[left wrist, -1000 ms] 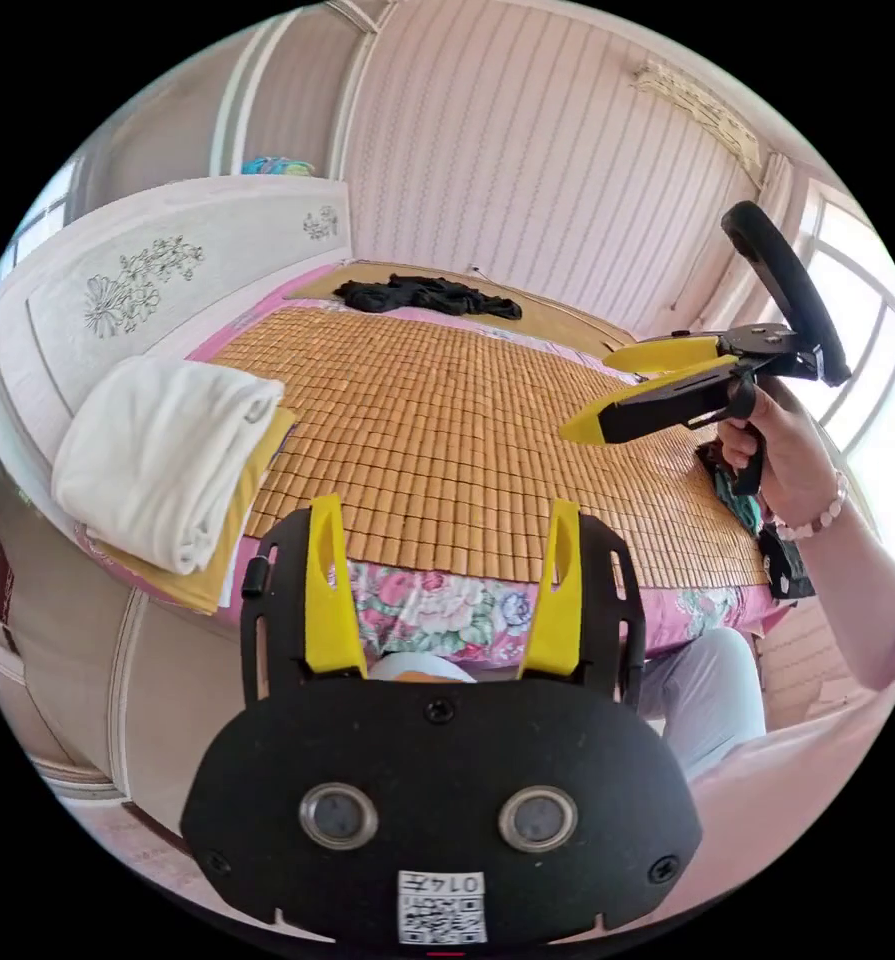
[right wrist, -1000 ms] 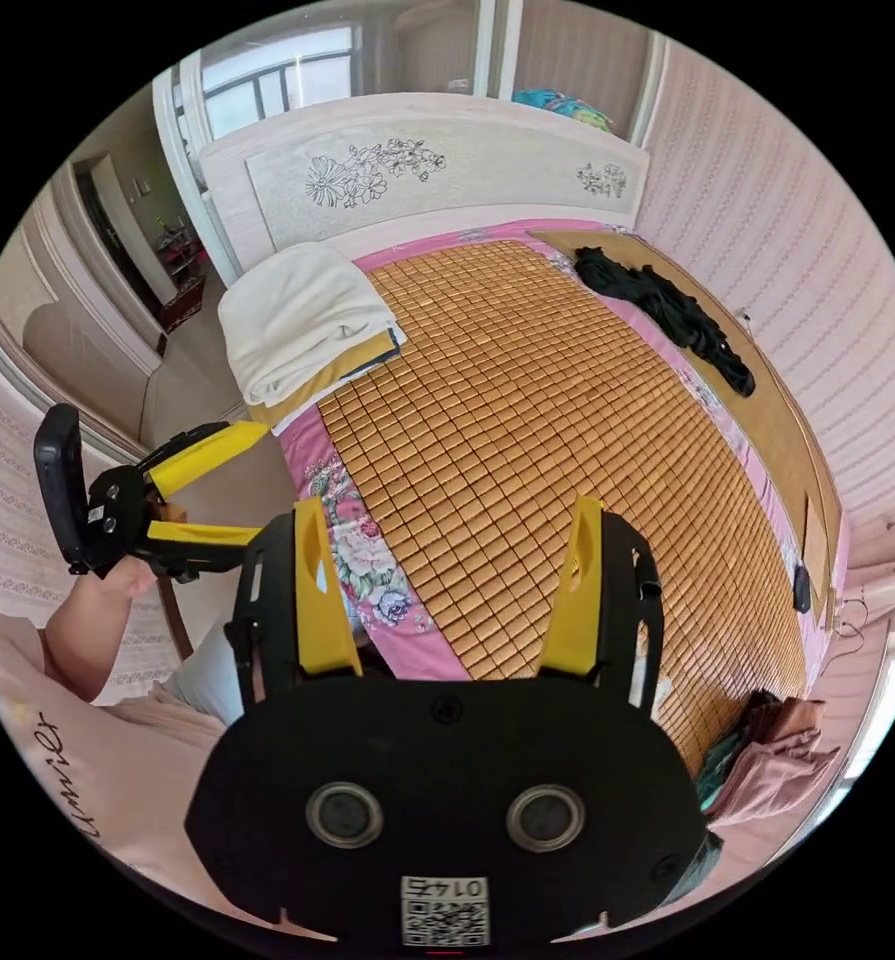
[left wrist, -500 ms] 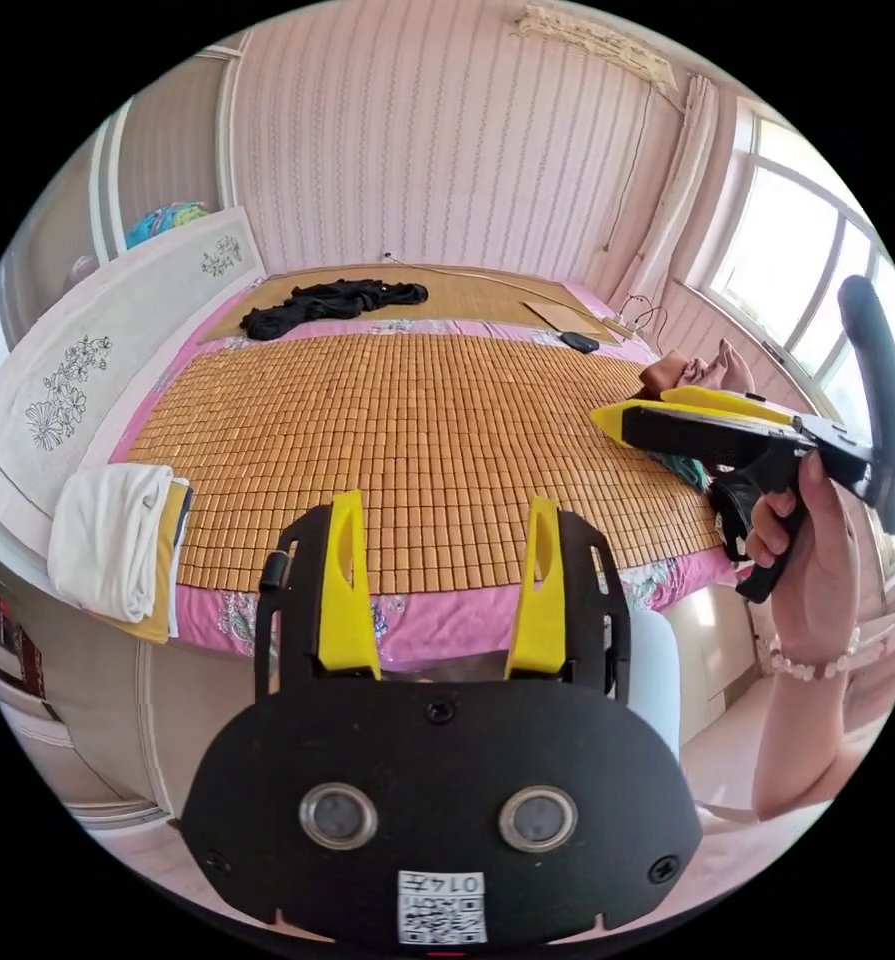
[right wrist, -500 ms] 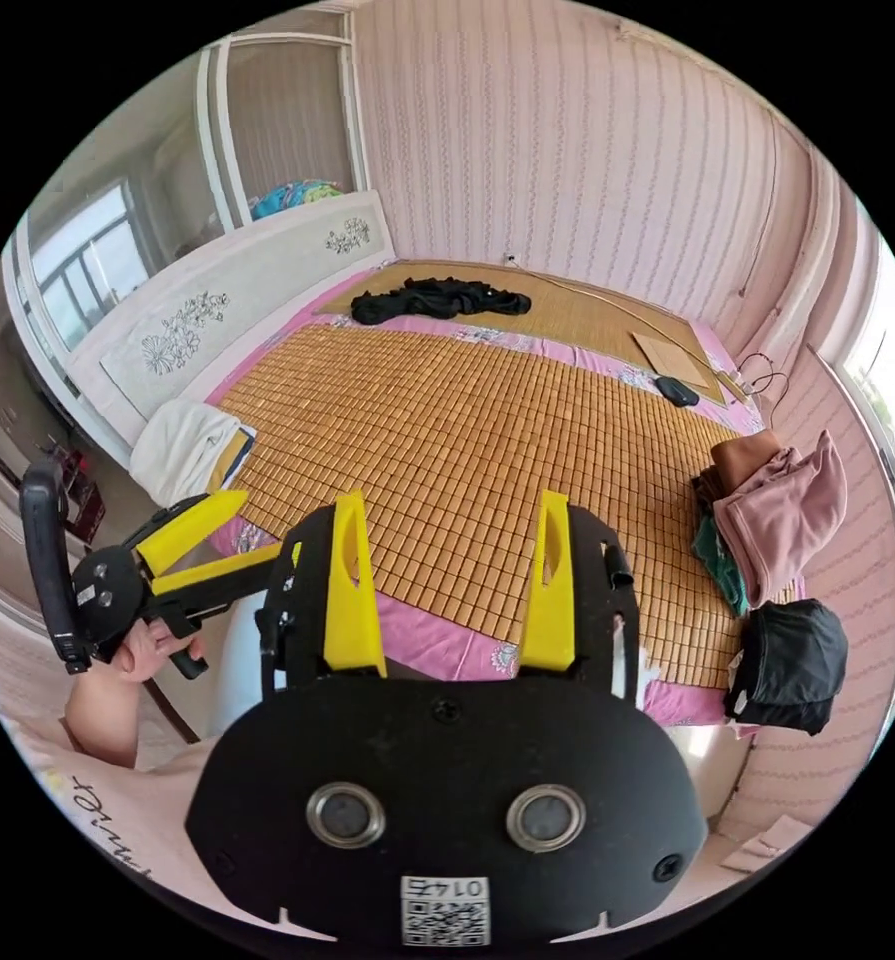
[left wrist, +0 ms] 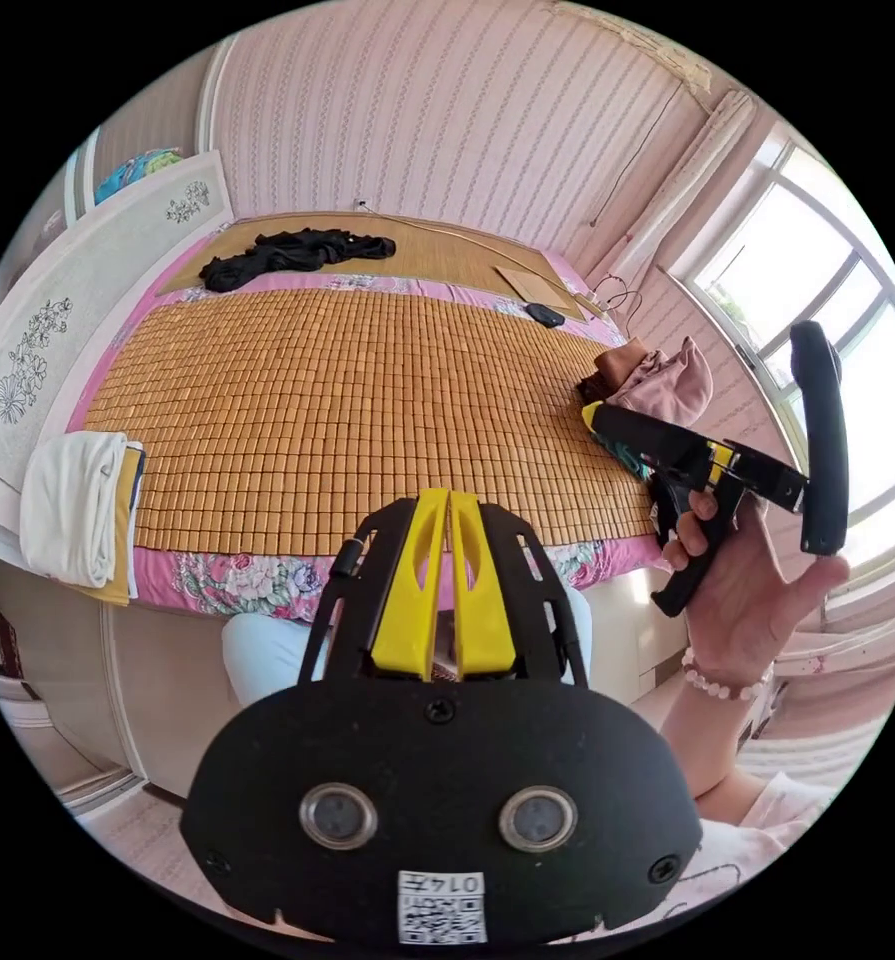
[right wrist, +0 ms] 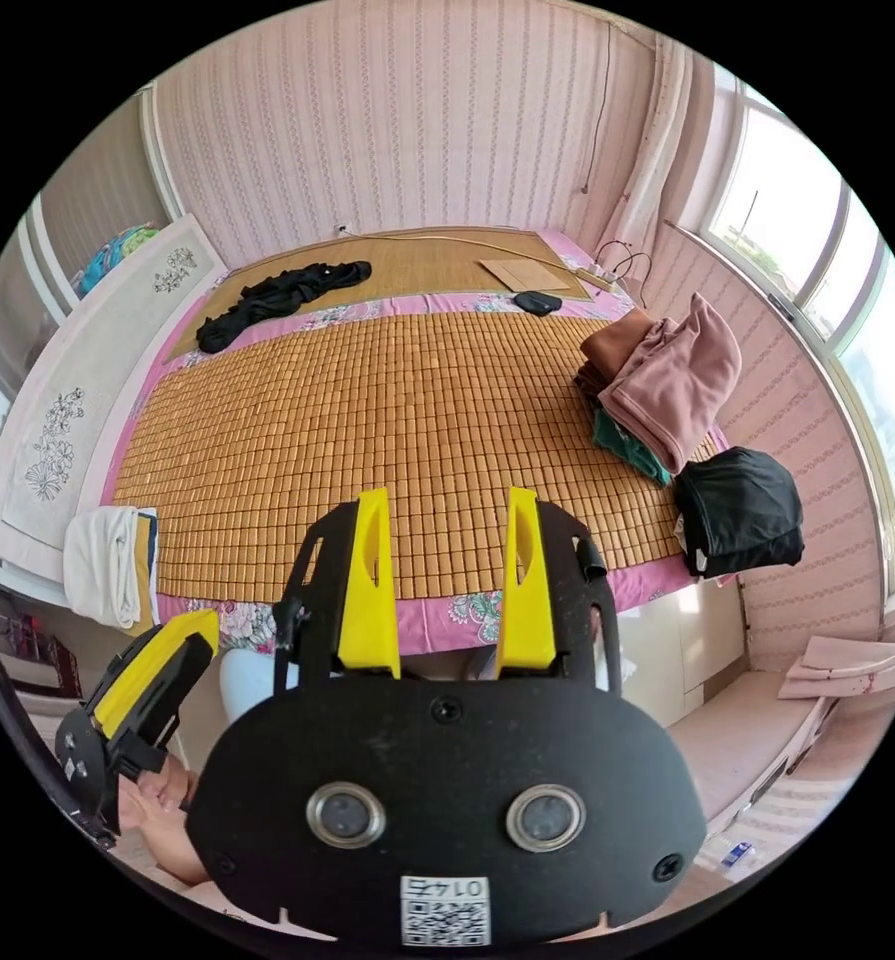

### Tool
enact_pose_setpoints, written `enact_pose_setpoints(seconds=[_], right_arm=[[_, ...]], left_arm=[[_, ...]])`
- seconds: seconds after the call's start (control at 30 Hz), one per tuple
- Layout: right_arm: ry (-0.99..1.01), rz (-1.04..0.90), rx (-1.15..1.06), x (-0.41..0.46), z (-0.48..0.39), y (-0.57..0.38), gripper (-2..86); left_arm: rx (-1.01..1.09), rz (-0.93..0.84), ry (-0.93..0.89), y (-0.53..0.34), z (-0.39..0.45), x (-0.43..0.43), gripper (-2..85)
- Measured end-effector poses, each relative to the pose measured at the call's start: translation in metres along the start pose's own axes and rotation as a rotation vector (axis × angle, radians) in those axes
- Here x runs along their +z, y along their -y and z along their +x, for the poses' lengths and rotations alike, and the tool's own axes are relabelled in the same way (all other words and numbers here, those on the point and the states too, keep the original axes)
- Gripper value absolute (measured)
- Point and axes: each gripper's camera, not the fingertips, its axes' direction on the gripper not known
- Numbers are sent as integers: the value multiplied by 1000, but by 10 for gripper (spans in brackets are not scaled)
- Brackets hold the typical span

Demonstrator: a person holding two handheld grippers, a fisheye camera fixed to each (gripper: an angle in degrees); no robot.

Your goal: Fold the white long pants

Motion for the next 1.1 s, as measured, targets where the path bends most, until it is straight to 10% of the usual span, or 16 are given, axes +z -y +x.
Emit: enact_pose_setpoints(seconds=[0.37,1.1], right_arm=[[-108,25,1,-24,-15,-21,160],[-71,82,-98,-58,-34,-53,161]], left_arm=[[-171,239,315,34,17,-60,-10],[-171,220,331,54,57,-81,-9]])
